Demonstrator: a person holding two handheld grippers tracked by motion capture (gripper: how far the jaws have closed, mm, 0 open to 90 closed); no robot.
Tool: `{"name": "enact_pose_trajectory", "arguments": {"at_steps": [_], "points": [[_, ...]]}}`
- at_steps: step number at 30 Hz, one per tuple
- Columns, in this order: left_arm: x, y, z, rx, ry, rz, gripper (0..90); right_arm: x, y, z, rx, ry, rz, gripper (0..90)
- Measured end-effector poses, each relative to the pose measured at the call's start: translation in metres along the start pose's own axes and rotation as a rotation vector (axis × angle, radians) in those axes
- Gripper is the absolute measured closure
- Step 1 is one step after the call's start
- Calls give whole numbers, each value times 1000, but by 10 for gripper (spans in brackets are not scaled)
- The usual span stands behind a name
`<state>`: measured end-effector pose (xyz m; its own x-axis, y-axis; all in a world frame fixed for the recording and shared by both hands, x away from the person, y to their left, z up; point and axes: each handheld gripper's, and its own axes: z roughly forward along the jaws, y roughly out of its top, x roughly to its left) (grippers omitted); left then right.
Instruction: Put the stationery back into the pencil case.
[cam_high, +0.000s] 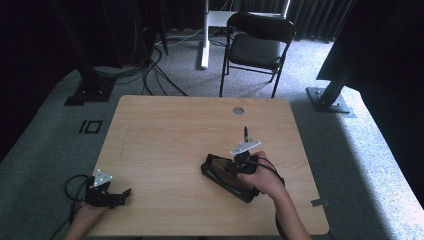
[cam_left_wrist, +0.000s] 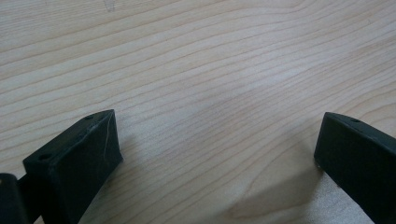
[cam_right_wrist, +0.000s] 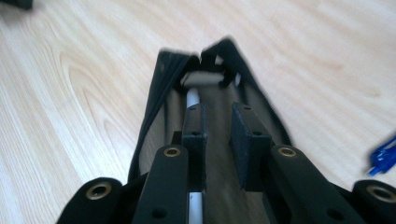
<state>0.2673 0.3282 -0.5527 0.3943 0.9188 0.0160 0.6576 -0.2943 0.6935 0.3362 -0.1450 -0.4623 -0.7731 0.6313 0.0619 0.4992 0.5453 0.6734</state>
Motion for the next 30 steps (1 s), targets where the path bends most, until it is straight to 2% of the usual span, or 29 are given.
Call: {"name": "enact_pose_trajectory", "arguments": {"at_steps": [4, 7, 18, 23, 30], "points": [[0, 0, 0, 0, 0, 2, 6, -2, 3, -12, -52, -3, 16, 768], [0, 0, 0, 0, 0, 2, 6, -6, 4, -18, -80, -22, 31, 768], [0, 0, 0, 0, 0, 1, 6, -20, 3, -28, -174, -79, 102, 743], [0, 0, 0, 1, 0, 2, 5, -29, 0, -30, -207, -148, 135, 748], [0, 0, 0, 0, 0, 2, 5, -45, -8, -27, -237, -208, 193, 744]]}}
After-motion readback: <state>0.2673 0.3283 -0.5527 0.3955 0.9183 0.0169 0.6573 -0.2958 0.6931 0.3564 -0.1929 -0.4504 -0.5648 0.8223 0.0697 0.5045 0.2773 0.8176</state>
